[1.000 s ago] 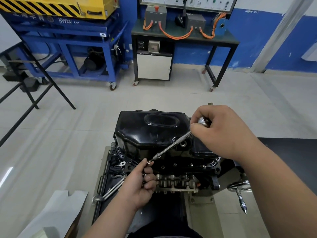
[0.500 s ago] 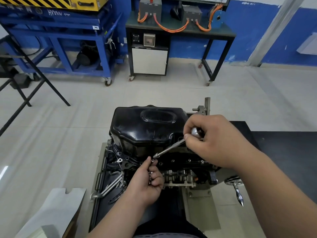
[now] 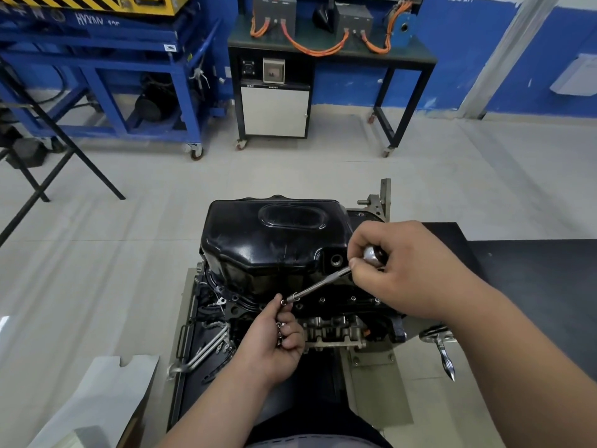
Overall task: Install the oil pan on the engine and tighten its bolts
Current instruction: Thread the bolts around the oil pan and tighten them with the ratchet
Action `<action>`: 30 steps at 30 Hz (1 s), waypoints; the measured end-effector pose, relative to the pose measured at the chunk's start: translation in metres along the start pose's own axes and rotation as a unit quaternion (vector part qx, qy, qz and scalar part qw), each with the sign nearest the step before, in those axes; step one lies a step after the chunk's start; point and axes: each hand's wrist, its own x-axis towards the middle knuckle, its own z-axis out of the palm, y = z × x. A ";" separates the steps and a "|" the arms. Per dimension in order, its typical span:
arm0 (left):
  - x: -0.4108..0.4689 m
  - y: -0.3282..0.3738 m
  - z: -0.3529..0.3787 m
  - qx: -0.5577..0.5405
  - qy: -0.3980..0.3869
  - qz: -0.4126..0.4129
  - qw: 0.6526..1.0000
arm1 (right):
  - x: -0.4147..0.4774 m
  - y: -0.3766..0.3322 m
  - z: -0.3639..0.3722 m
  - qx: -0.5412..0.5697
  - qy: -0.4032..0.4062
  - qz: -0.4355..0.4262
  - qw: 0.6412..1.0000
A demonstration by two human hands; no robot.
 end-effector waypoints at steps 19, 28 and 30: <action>0.059 -0.016 -0.002 0.064 0.016 -0.056 0.996 | -0.012 0.006 0.038 -0.133 -0.126 -0.019 0.983; 0.070 -0.017 -0.006 0.000 -0.013 -0.055 0.998 | -0.002 0.004 0.039 -0.151 -0.133 -0.025 0.979; 0.072 -0.020 -0.008 -0.005 -0.003 -0.047 0.999 | 0.001 0.003 0.039 -0.158 -0.142 -0.031 0.977</action>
